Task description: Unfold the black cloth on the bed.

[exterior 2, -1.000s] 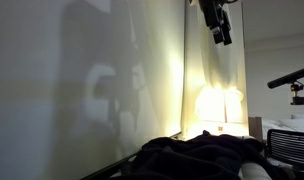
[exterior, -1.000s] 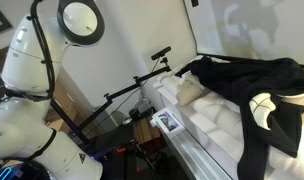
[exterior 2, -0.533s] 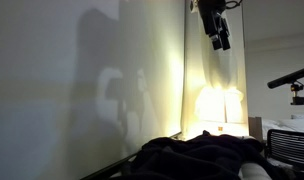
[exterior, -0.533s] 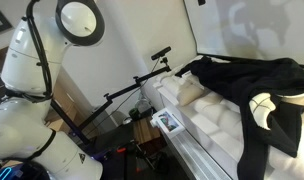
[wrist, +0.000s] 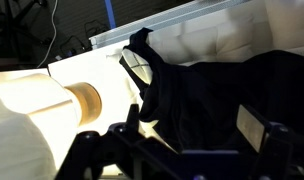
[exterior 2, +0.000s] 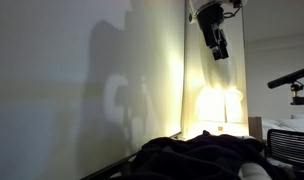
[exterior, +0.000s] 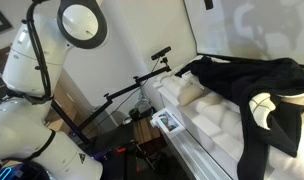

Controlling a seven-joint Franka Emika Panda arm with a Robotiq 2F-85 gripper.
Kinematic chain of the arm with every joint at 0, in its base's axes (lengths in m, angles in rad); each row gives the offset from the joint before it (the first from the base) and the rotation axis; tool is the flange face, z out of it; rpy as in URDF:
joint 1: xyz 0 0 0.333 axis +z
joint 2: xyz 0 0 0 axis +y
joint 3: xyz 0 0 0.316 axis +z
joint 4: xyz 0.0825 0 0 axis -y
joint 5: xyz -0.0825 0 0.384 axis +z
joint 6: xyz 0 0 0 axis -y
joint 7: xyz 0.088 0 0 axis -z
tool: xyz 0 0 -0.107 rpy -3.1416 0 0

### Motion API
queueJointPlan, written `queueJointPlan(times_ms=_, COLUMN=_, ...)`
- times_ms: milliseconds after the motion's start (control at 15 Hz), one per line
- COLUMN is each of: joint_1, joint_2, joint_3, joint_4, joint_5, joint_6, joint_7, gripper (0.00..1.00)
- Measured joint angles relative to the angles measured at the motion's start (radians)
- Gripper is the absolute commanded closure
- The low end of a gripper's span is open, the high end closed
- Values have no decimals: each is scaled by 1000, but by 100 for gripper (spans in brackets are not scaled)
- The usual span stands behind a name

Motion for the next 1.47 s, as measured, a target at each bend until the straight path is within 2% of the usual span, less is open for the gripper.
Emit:
queueJointPlan(times_ms=533, joint_1=14, joint_2=8, joint_3=-1, joint_4=0, joint_5=0, joint_6=0, joint_7=-27, gripper=0)
queueJointPlan(times_ms=1067, joint_1=149, joint_2=41, joint_3=-9, joint_4=0, joint_5=-109, joint_6=1, joint_7=-139, gripper=0)
queueJointPlan(times_ms=1467, joint_1=184, joint_2=64, joint_3=-35, joint_4=-1, joint_5=-147, joint_6=11, joint_7=-142, gripper=0)
